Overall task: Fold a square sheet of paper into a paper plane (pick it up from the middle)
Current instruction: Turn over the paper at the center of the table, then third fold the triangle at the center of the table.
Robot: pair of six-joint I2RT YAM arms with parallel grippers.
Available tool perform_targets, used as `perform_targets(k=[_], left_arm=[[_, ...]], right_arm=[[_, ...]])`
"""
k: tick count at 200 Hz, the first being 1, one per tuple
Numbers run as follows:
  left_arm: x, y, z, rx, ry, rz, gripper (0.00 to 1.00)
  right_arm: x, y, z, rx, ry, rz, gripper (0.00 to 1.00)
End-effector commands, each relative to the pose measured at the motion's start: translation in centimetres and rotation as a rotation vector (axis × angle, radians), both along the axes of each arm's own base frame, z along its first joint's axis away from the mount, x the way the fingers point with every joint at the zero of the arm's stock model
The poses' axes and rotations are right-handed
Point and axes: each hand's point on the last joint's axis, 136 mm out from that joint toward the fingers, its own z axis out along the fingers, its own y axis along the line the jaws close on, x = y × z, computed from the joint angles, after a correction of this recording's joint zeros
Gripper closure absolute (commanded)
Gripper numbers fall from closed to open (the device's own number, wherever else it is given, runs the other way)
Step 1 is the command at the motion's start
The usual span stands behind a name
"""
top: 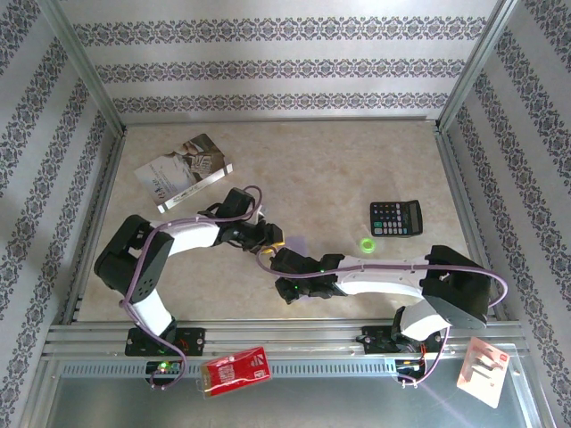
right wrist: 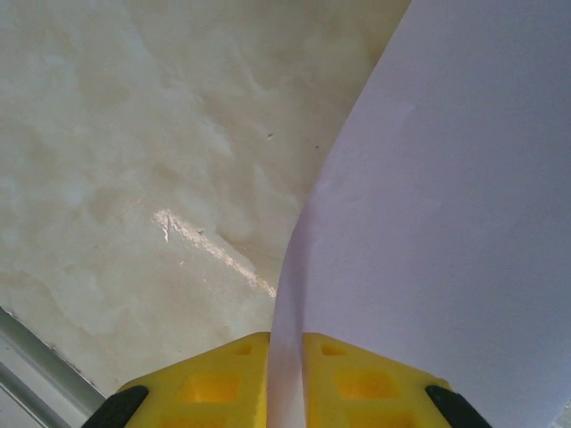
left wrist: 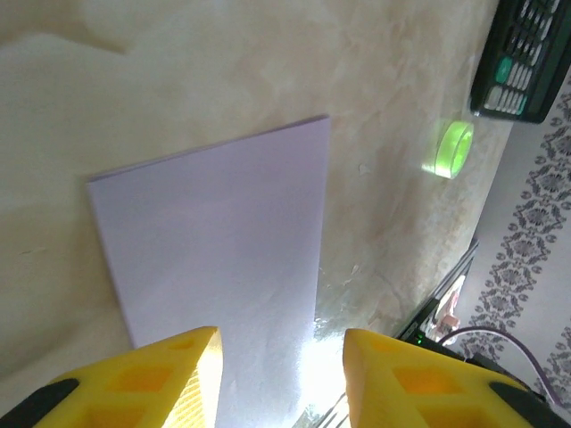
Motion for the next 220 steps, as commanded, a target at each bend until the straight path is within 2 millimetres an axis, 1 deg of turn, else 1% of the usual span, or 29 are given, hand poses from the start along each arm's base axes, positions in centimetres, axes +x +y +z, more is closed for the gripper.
perform_targets(k=[1, 20, 43, 67, 100, 141, 154, 168, 189, 204, 220], left_arm=[[-0.1, -1.6, 0.3, -0.032, 0.003, -0.054, 0.61], [-0.4, -1.8, -0.9, -0.001, 0.027, -0.079, 0.62], [-0.6, -1.4, -2.5, 0.041, 0.044, -0.093, 0.63], [-1.1, -1.0, -3.8, 0.076, 0.058, -0.111, 0.64], [-1.3, -0.6, -4.8, 0.099, 0.069, -0.119, 0.65], [-1.6, -0.5, -5.3, 0.106, 0.076, -0.124, 0.66], [-1.6, -0.5, -5.4, 0.105, 0.079, -0.123, 0.67], [-1.6, -0.5, -5.4, 0.105, 0.078, -0.126, 0.67], [-1.6, -0.5, -5.5, 0.105, 0.081, -0.129, 0.67], [-1.6, -0.5, -5.7, 0.11, 0.08, -0.135, 0.67], [-1.7, -0.4, -6.0, 0.124, 0.084, -0.149, 0.67]], right_arm=[[0.3, -0.2, 0.3, 0.036, 0.001, -0.024, 0.83], [0.5, -0.5, 0.3, 0.047, 0.006, -0.037, 0.82], [0.5, -0.9, 0.5, 0.057, 0.007, -0.041, 0.8], [0.5, -1.0, 0.7, 0.082, 0.013, -0.045, 0.78], [0.7, -0.9, 0.9, 0.112, 0.027, -0.046, 0.75], [0.9, -1.3, 1.1, 0.119, 0.025, -0.057, 0.74], [0.9, -1.6, 1.0, 0.112, 0.026, -0.061, 0.75], [0.9, -1.8, 0.9, 0.111, 0.027, -0.068, 0.8], [1.0, -1.9, 0.9, 0.114, 0.03, -0.072, 0.9], [1.2, -1.9, 1.0, 0.123, 0.031, -0.076, 0.96], [1.4, -1.9, 1.0, 0.136, 0.042, -0.085, 0.98]])
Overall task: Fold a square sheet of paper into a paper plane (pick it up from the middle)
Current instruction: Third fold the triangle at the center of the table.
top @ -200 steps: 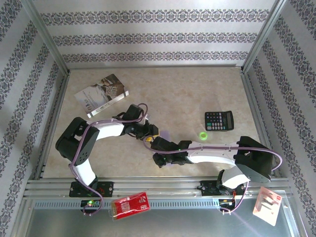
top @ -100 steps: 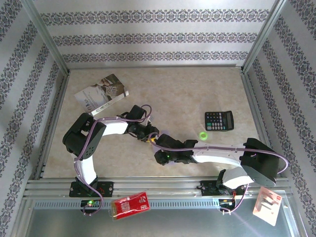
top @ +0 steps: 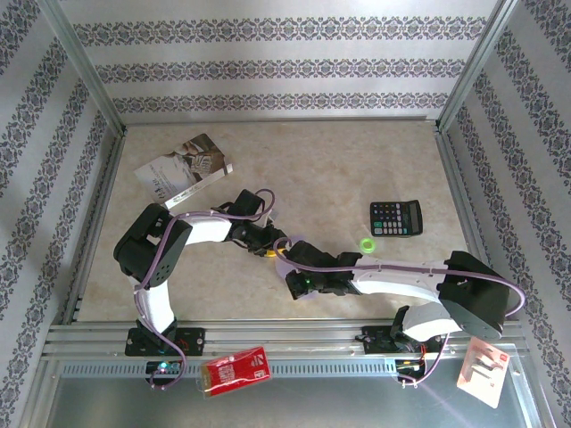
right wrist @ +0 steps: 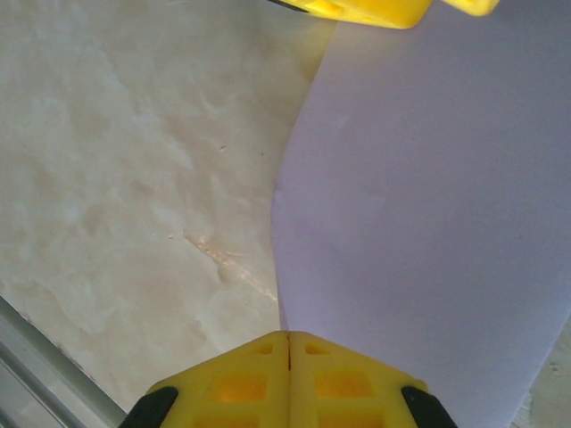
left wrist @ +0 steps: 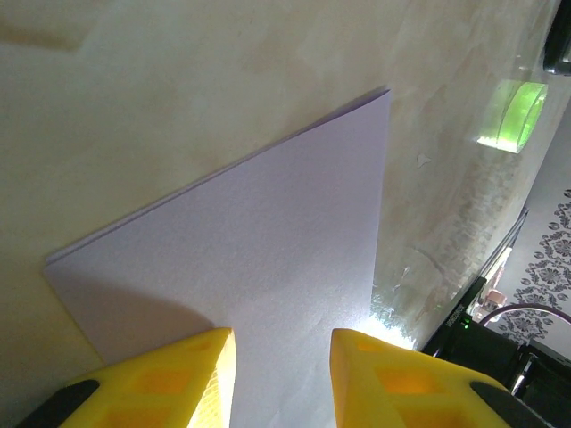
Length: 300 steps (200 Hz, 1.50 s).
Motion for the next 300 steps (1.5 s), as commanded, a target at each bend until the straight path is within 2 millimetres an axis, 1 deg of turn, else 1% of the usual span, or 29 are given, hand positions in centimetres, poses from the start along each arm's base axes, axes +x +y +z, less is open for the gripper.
perform_targets(k=[1, 45, 106, 136, 176, 199, 247, 300], left_arm=[[-1.5, 0.7, -2.9, 0.082, 0.062, -0.039, 0.67], [-1.6, 1.0, -3.7, 0.119, 0.065, -0.076, 0.67], [-1.6, 1.2, -4.1, 0.132, 0.062, -0.09, 0.67], [-1.7, 1.3, -4.2, 0.138, 0.065, -0.091, 0.67], [-1.7, 1.4, -4.3, 0.144, 0.064, -0.088, 0.67], [-1.7, 1.4, -4.3, 0.147, 0.068, -0.088, 0.67], [-1.8, 1.5, -4.4, 0.148, 0.069, -0.088, 0.67], [-1.9, 1.5, -4.4, 0.149, 0.069, -0.091, 0.67]], right_arm=[[0.4, 0.0, 0.5, 0.039, 0.004, -0.012, 0.99], [1.2, 0.2, 0.9, 0.09, 0.056, -0.018, 0.99], [2.4, -0.4, 0.6, 0.123, 0.114, -0.015, 0.93], [2.3, -0.5, 0.5, 0.168, 0.146, -0.01, 0.91], [2.2, -0.4, 0.7, 0.254, 0.192, -0.014, 0.91], [1.8, -0.4, 0.9, 0.279, 0.199, -0.002, 0.87], [1.4, -0.9, 0.5, 0.291, 0.193, -0.005, 0.86], [1.0, -0.8, -0.1, 0.313, 0.2, -0.026, 0.82]])
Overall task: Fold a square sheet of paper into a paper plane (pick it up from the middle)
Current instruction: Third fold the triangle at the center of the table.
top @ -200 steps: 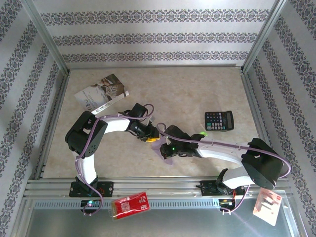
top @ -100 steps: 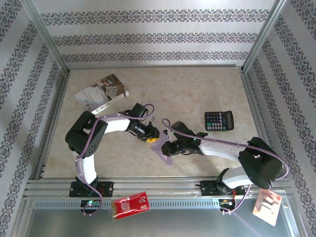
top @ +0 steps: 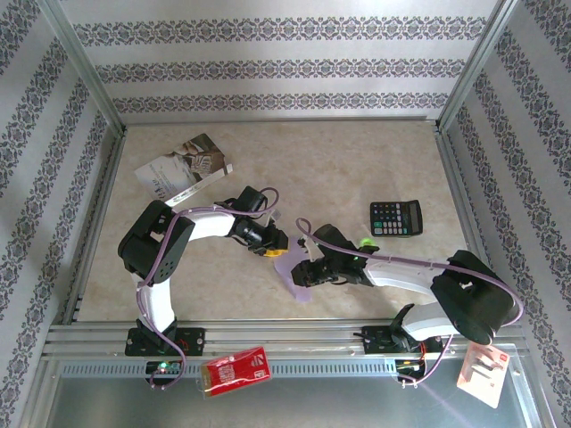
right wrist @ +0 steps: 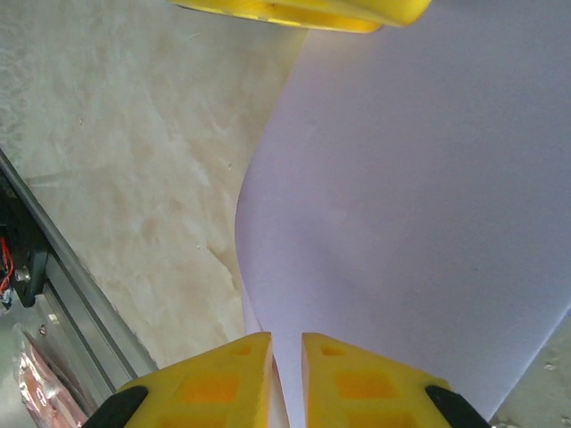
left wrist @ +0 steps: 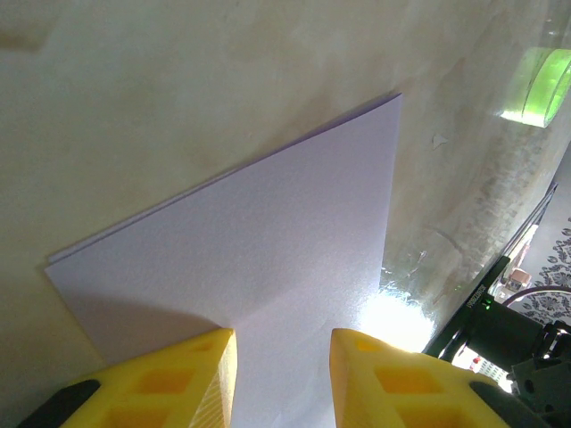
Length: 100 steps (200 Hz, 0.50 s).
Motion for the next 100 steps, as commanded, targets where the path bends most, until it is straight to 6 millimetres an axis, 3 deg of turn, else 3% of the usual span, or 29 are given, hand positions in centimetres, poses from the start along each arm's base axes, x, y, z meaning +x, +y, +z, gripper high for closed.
perform_targets(k=[1, 100], left_arm=[[-1.6, 1.4, -4.1, 0.115, 0.056, -0.019, 0.67], [-1.7, 1.3, -4.1, 0.108, 0.057, -0.019, 0.67]], right_arm=[[-0.2, 0.3, 0.3, 0.036, -0.006, -0.009, 0.82], [-1.6, 1.4, -0.1, -0.028, -0.086, 0.021, 0.79]])
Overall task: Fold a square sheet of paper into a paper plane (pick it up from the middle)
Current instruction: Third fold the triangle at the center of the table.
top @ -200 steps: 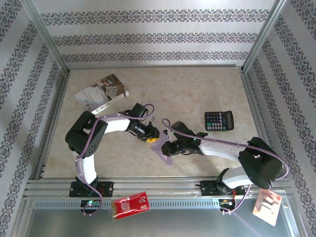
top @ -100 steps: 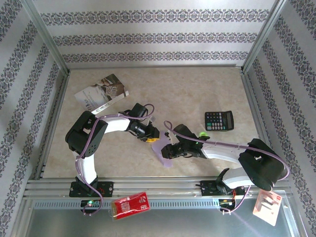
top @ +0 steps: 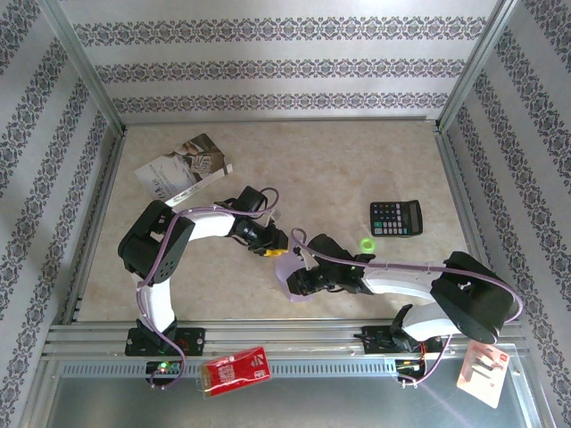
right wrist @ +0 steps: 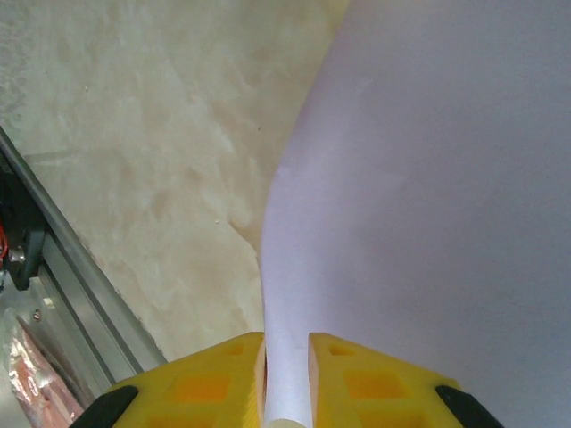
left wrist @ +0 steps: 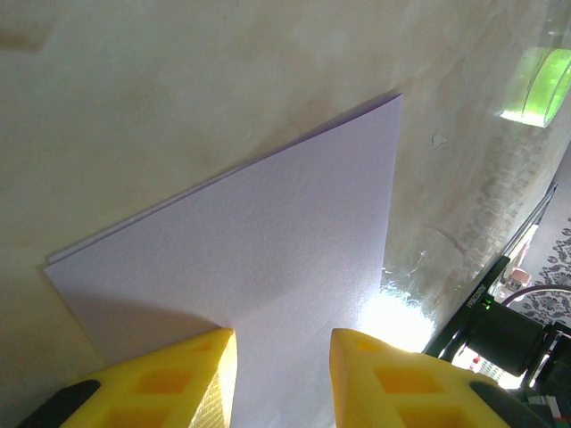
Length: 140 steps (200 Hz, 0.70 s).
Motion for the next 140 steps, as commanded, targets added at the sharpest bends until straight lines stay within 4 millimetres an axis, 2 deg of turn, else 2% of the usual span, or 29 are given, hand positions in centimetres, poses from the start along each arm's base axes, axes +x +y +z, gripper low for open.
perform_targets(k=[1, 59, 112, 140], left_arm=[[-1.66, 1.33, -4.08, 0.108, 0.057, -0.018, 0.67], [-1.73, 1.39, -4.15, 0.108, 0.058, -0.018, 0.68], [-1.74, 1.42, -4.22, 0.11, 0.057, -0.017, 0.68], [-1.79, 1.45, -4.34, 0.113, 0.059, -0.019, 0.68]], right_arm=[[0.49, 0.16, 0.47, -0.026, -0.062, -0.014, 0.79], [0.37, -0.31, 0.71, -0.123, -0.134, 0.013, 0.78], [-0.09, 0.02, 0.59, -0.099, -0.135, 0.012, 0.79], [-0.14, 0.15, 0.76, -0.075, -0.138, 0.006, 0.84]])
